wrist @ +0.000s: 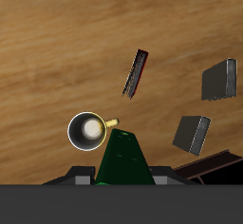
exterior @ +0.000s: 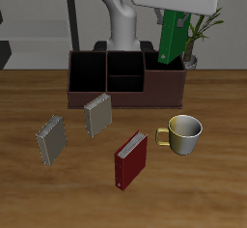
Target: Place the green book into the back desk caddy's right compartment
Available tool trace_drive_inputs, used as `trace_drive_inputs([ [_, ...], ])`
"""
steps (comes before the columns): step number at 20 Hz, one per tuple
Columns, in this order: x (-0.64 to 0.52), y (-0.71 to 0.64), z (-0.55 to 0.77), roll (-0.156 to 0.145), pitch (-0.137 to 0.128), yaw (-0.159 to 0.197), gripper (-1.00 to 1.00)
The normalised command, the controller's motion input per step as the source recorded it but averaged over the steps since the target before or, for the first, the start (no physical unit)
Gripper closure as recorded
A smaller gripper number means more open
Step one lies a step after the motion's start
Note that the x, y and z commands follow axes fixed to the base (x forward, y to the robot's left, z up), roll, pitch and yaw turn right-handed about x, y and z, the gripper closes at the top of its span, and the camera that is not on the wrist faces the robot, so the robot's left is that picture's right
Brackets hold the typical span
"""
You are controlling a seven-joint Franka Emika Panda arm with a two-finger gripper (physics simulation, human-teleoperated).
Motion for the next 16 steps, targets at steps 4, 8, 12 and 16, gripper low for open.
trace_drive_inputs([
  [4,-0.54,0.12,0.12,0.017,-0.004,0.055,1.0],
  [8,-0.56,0.13,0.17,0.015,-0.036,0.064,1.0],
  [12,-0.48,0.07,0.16,0.016,-0.027,0.038,1.0],
  [16,-0.39,0.04,0.09,0.022,-0.012,0.04,1.0],
])
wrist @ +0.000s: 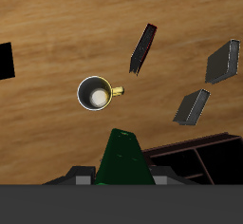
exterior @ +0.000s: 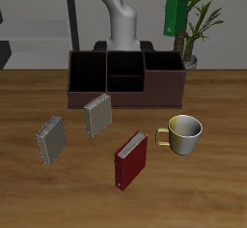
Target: Place the green book into the back desk caddy's right compartment
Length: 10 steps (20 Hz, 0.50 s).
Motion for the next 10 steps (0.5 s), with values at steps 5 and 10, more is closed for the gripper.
trace_drive_inputs([
  [5,-0.43,-0.01,0.04,-0.002,-0.014,0.034,1.0],
  [10,-0.36,-0.06,-0.03,-0.005,-0.008,0.034,1.0],
])
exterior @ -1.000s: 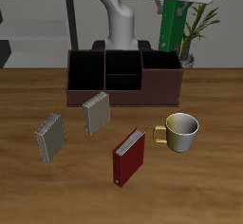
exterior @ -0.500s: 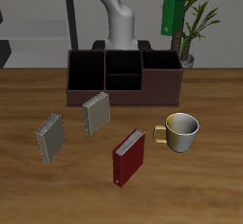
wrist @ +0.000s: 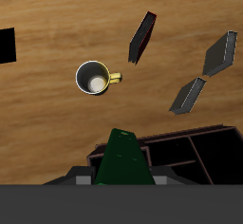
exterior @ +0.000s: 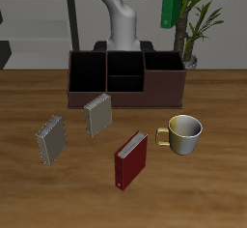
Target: Place the green book into the back desk caddy's right compartment
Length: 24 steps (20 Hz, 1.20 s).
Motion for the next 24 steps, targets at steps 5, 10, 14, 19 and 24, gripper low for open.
trace_drive_inputs([
  [5,-0.32,-0.04,-0.19,0.021,0.004,0.049,1.0],
  [10,-0.2,-0.18,-0.14,-0.007,0.003,0.03,1.0],
  [14,-0.1,-0.11,-0.09,-0.015,0.019,-0.009,1.0],
  [19,-0.14,0.03,-0.18,0.011,0.047,-0.008,1.0],
  [24,-0.18,0.16,-0.24,0.054,0.034,0.003,1.0],
])
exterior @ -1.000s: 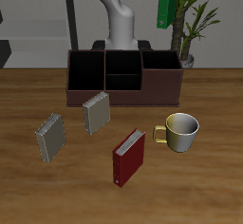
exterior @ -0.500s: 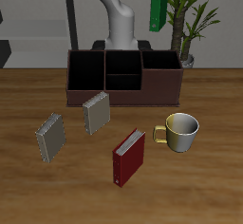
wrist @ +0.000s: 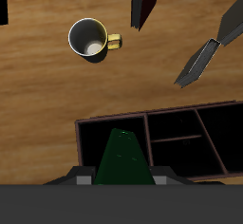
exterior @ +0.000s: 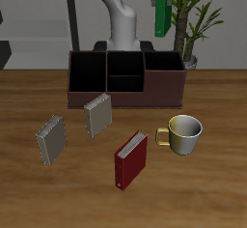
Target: Place the green book into the back desk caddy's right compartment
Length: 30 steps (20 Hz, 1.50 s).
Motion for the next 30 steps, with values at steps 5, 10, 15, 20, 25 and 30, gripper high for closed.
trace_drive_inputs([
  [5,-0.04,0.11,-0.17,0.026,0.004,0.022,1.0],
  [10,0.01,0.03,-0.11,0.006,-0.014,0.013,1.0],
  [15,0.11,-0.02,-0.2,0.007,0.023,-0.002,1.0],
  [20,0.06,-0.03,-0.2,-0.003,0.018,-0.005,1.0],
  [25,0.08,0.01,-0.21,0.009,0.031,-0.004,1.0],
  [30,0.0,0.03,-0.21,0.011,0.026,0.001,1.0],
])
